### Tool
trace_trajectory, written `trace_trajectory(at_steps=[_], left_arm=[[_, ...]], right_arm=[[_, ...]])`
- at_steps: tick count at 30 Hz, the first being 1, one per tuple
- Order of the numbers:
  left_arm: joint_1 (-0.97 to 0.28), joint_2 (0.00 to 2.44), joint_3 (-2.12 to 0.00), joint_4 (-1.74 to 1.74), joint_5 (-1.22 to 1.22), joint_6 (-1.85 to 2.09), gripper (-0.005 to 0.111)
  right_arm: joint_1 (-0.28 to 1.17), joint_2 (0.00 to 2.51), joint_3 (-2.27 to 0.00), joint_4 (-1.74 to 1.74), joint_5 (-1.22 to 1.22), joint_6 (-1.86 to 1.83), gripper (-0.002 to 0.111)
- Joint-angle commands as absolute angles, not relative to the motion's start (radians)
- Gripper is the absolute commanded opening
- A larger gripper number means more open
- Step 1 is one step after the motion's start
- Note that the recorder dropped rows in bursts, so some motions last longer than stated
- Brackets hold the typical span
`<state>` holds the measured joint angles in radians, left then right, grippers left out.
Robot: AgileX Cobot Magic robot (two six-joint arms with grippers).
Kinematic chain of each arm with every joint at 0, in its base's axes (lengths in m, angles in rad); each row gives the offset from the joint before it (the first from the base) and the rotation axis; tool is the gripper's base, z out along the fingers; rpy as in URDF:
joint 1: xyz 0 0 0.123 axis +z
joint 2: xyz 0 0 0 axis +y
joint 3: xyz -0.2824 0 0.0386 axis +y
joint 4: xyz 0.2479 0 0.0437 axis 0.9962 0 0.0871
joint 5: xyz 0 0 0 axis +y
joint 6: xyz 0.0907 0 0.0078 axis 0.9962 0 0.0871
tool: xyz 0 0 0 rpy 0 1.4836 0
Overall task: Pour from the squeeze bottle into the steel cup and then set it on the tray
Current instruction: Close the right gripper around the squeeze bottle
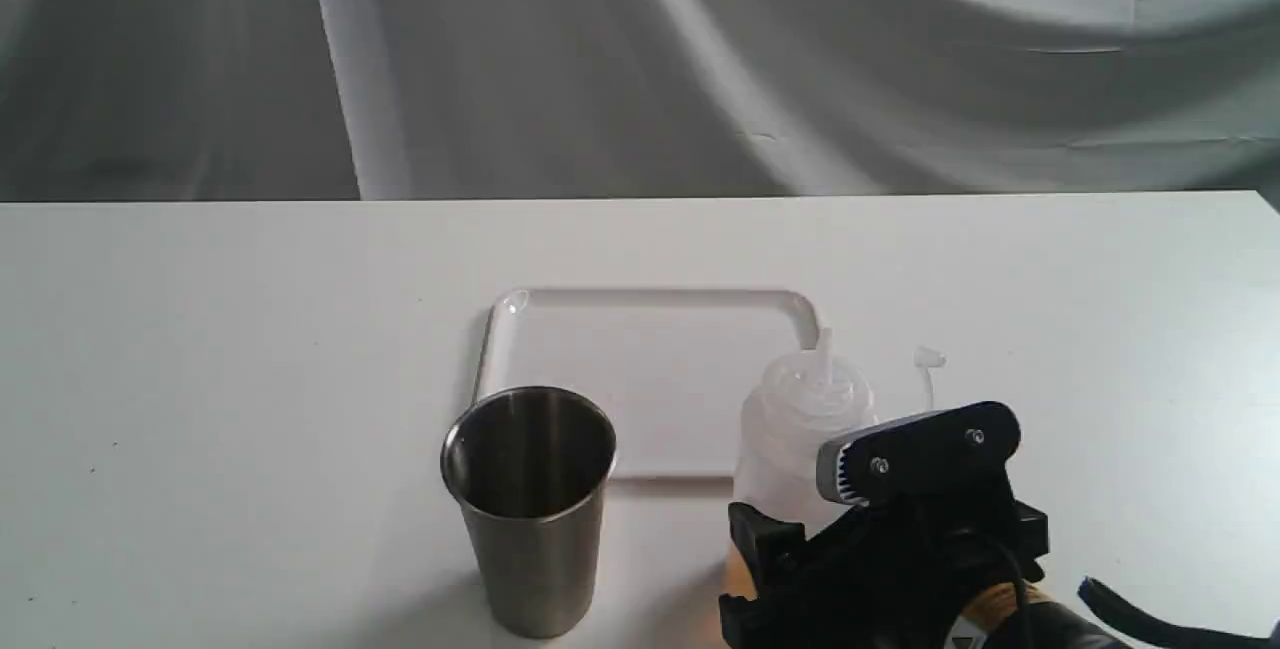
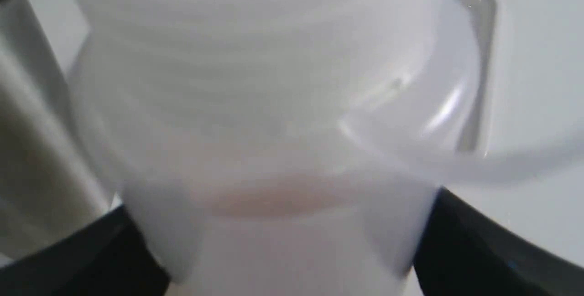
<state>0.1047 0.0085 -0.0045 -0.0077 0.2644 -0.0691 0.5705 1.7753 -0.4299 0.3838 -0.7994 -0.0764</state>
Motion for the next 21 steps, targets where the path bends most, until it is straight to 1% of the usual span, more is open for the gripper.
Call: trace_trajectory(at_steps=[1,3,5,9,14,16,18,21], left_arm=[[0.100,0.011,0.000,-0.012,0.266,-0.071,0.008],[0.100,0.011,0.000,-0.012,0.266,-0.071,0.008],[0.100,0.011,0.000,-0.012,0.266,-0.071,0.008],[0.100,0.011,0.000,-0.012,0.266,-0.071,0.008],[0.100,0.011,0.000,-0.012,0.266,-0.071,0.008],[0.100,0.011,0.000,-0.012,0.266,-0.071,0.008],[0.100,0.011,0.000,-0.012,0.266,-0.071,0.008],[0.100,0.011,0.000,-0.012,0.266,-0.071,0.008]], right_arm=[[0.569,1.774,-0.433,0.380,-0.797,-0.082,0.053],[0.569,1.774,-0.433,0.380,-0.797,-0.082,0.046],[0.569,1.774,-0.433,0.380,-0.797,-0.082,0.035],[0.569,1.774,-0.433,0.380,-0.801,-0.082,0.021],[0.569,1.752,-0.433,0.287,-0.794,-0.082,0.003],[0.569,1.721,-0.433,0.267,-0.786,-0.082,0.000],[0.569,1.676,-0.433,0.270,-0.773,-0.090,0.000],[0.569,1.589,-0.433,0.309,-0.707,-0.212,0.000]])
